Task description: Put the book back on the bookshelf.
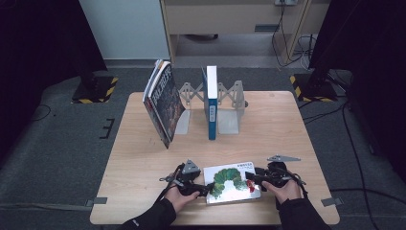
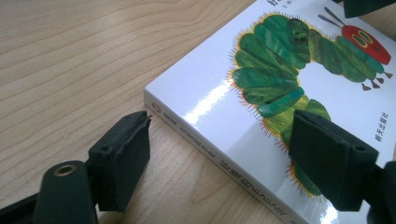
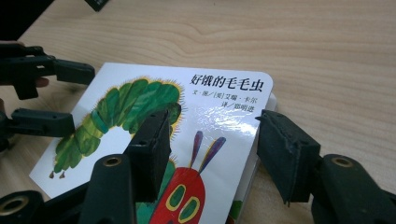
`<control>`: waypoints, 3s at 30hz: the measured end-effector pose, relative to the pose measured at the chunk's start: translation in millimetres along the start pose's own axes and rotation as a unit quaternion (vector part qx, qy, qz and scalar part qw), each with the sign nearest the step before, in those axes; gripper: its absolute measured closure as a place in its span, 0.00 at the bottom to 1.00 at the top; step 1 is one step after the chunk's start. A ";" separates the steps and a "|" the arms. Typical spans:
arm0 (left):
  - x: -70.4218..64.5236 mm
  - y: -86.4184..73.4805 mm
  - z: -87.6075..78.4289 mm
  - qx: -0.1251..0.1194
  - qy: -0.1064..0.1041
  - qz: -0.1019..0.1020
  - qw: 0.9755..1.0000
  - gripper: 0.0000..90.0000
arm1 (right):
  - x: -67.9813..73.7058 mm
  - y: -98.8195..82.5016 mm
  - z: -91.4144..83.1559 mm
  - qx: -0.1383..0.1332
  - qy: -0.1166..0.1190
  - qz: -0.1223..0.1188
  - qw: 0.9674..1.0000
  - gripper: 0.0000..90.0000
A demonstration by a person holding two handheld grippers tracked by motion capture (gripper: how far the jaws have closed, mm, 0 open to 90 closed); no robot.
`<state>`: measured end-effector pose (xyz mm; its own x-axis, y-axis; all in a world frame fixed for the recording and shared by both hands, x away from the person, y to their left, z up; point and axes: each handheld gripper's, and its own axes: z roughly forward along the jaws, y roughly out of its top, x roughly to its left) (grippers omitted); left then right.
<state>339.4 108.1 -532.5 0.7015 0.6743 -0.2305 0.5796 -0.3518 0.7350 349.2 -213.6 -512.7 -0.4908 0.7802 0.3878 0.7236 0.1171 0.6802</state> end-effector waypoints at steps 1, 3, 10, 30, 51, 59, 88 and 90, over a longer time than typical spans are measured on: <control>-0.1 0.0 0.2 0.000 -0.001 0.000 1.000 0.21 | 0.2 0.6 -0.5 -0.004 0.002 0.001 1.000 0.49; 0.0 0.0 0.5 -0.002 -0.002 -0.001 1.000 0.20 | 0.7 1.9 -1.4 -0.011 0.005 0.002 1.000 0.50; 1.5 0.1 0.9 -0.004 -0.011 -0.006 1.000 0.19 | 3.2 6.5 -4.2 -0.037 0.019 0.014 0.999 0.51; 0.0 -0.2 2.7 -0.010 -0.016 -0.011 1.000 0.16 | 7.5 4.4 -6.2 -0.066 0.032 0.051 0.996 0.47; 0.0 -0.3 4.3 -0.012 -0.015 -0.006 1.000 0.14 | 5.7 -3.1 -0.4 -0.012 0.048 0.057 0.997 0.51; 0.0 -0.4 4.7 -0.013 -0.015 -0.003 1.000 0.13 | 4.2 -2.3 6.7 0.026 0.051 0.037 0.998 0.51; 7.0 4.0 -1.6 0.009 -0.018 -0.025 0.999 0.20 | -2.4 9.3 6.6 0.011 0.080 0.044 0.996 0.71; 7.5 4.7 -2.1 0.010 -0.020 -0.028 0.999 0.20 | -2.0 11.4 4.2 0.002 0.087 0.047 0.995 0.75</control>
<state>346.5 112.8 -529.5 0.6836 0.6667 -0.2970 0.6266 -0.3274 0.7072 360.5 -211.3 -508.3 -0.4967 0.6695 0.5523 0.7725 0.0509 0.6330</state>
